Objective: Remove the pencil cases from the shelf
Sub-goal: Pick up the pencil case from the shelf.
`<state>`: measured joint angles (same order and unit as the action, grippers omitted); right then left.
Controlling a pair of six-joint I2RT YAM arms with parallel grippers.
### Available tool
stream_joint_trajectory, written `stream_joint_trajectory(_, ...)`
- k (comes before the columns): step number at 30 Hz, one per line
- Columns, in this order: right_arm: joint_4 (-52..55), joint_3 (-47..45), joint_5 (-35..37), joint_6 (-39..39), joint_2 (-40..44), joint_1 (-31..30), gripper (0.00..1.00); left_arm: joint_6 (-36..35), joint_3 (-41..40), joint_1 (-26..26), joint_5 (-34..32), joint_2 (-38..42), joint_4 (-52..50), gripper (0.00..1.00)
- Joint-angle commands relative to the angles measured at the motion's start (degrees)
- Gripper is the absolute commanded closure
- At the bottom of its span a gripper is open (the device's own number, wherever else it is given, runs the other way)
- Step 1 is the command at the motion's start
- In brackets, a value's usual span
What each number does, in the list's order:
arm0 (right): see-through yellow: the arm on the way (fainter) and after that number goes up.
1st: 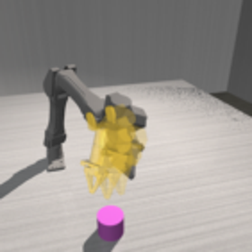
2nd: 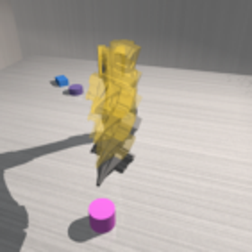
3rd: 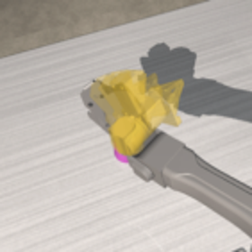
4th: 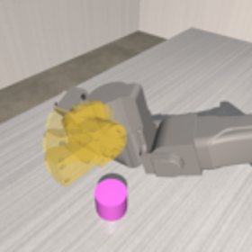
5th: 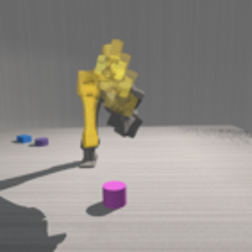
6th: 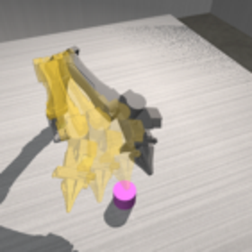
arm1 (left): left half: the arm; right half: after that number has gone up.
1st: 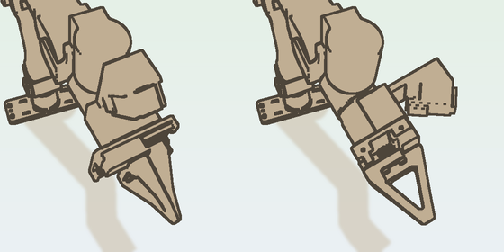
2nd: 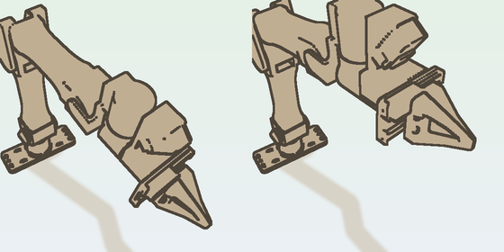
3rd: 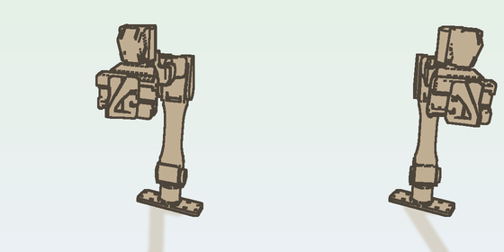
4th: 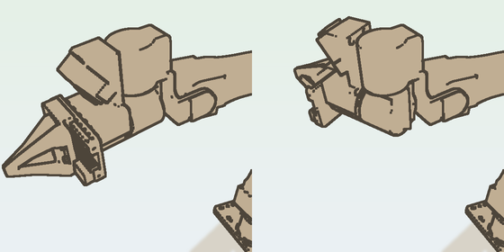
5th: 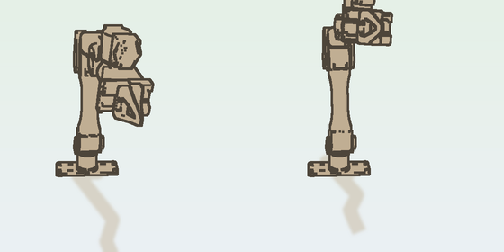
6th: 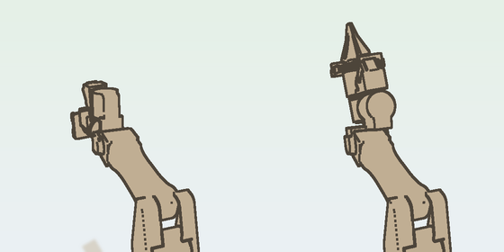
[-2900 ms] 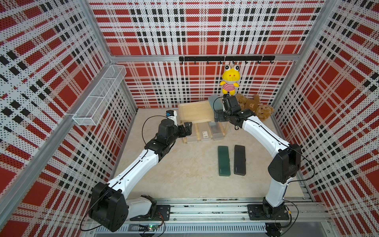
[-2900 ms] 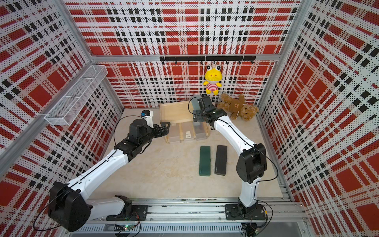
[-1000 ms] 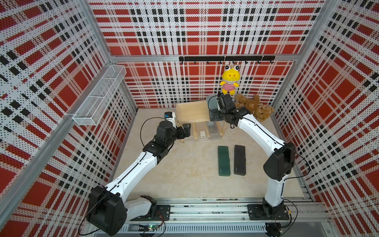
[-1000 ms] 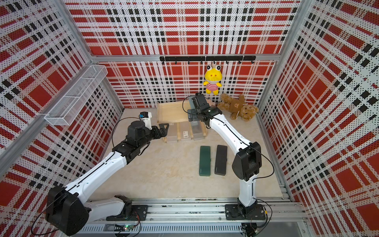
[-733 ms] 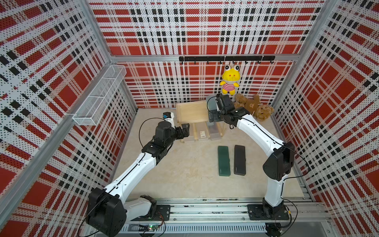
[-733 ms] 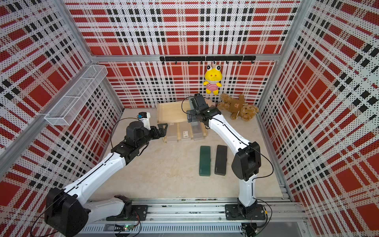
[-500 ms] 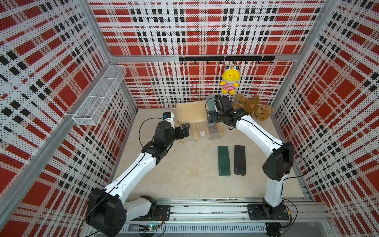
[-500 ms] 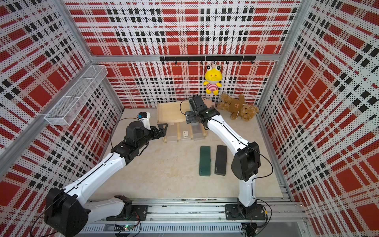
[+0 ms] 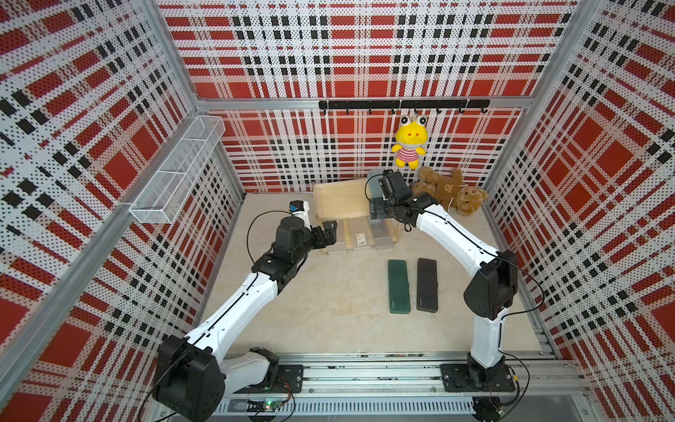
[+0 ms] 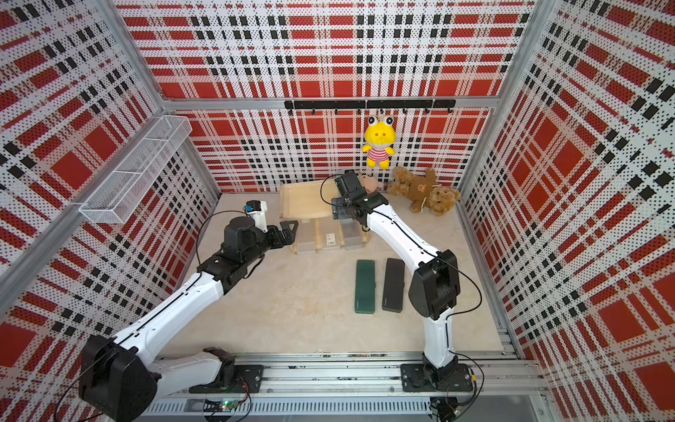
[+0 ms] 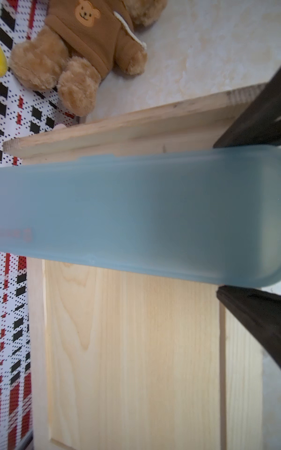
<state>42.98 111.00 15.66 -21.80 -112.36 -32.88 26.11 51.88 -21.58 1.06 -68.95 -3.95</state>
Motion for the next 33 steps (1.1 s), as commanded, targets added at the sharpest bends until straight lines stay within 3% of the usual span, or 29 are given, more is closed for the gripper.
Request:
stream_joint_trajectory(1,0.53,0.63,-0.85,-0.68,-1.17,-0.36,0.29,-0.78,-0.57,0.58,0.24,1.14,0.25,0.01)
stream_joint_trajectory(6,-0.49,-2.02,-1.1,-1.05,0.69,-0.49,0.42,-0.76,-0.95,0.98,0.26,0.92,0.23,0.01)
stream_joint_trajectory(17,-1.3,-10.27,1.98,-2.0,12.0,-5.13,0.43,-0.53,0.1,1.1,0.34,0.61,0.24,0.01)
stream_joint_trajectory(28,1.23,-30.34,8.63,-10.37,33.14,-20.06,0.41,0.39,1.48,-0.58,-0.59,2.01,-1.02,0.01)
stream_joint_trajectory(33,1.01,-44.4,10.31,-21.24,45.8,-27.96,0.41,0.54,2.18,-2.35,-2.71,5.17,-3.67,0.01)
